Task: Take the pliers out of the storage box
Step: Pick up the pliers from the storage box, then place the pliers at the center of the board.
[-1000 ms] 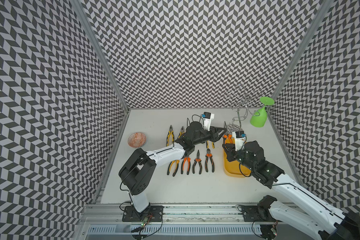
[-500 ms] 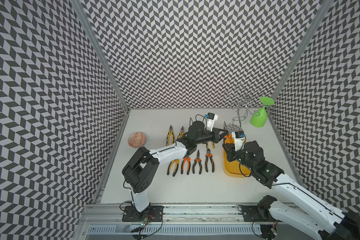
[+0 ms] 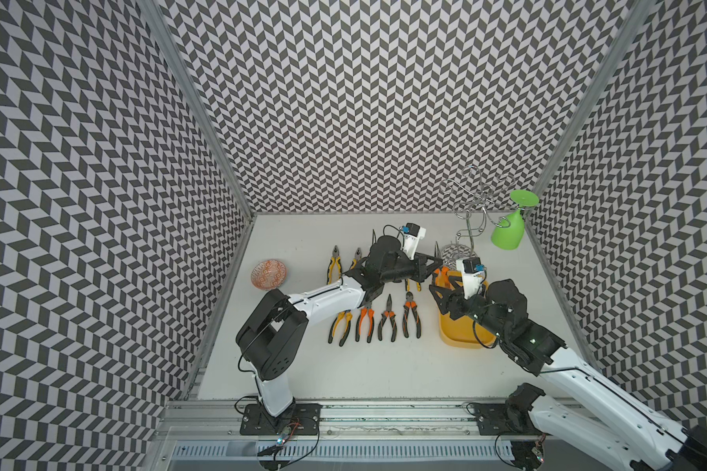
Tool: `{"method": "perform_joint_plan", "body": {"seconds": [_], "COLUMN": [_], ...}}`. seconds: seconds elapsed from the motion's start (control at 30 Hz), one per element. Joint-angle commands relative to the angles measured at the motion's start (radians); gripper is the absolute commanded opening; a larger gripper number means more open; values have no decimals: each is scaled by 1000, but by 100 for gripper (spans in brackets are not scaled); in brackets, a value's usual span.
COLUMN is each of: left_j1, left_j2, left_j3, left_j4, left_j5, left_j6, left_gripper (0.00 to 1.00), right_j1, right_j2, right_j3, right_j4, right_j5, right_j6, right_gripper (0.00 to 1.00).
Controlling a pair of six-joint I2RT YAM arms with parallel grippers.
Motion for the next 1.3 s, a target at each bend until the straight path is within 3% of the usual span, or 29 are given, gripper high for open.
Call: {"method": "perform_joint_plan", "body": {"seconds": [0.0,0.07,0.2,0.27,0.43,0.87,1.07,1.27], "left_j1": [46,89,185,228,346,664,737,743], "left_j2": [-108,-141,-203,-216,-229,-217,-160,-85], "left_j3": [-1,-23,-57,-49,-46,-62,-55,-77], "left_j4": [-118,-188,-393,-540,-839,-1169,-1224,-1233], "left_j5": [43,103,267,288,281,115,88,88], "left_j6": [122,166,368,465,670,864,881,867], "left_gripper": [0,0,0,0,0,0,0,0], "right_j1": [7,10,27,40,79,94,95,95], "right_j2": [-24,-27,-27,-15,51,144,164,177], "right_j3": [-7,-13,-34,-36,-9,26,45,47], "right_j4": [60,72,131,156,179,169,149,140], "right_j5": [-88,-155,-246,-273,-291,-279,-268,-237], "right_j6": [-73,-117,-158,-175,-206,-233,-260,-282], "right_gripper": [79,84,95,100,99,99,99,99]}}
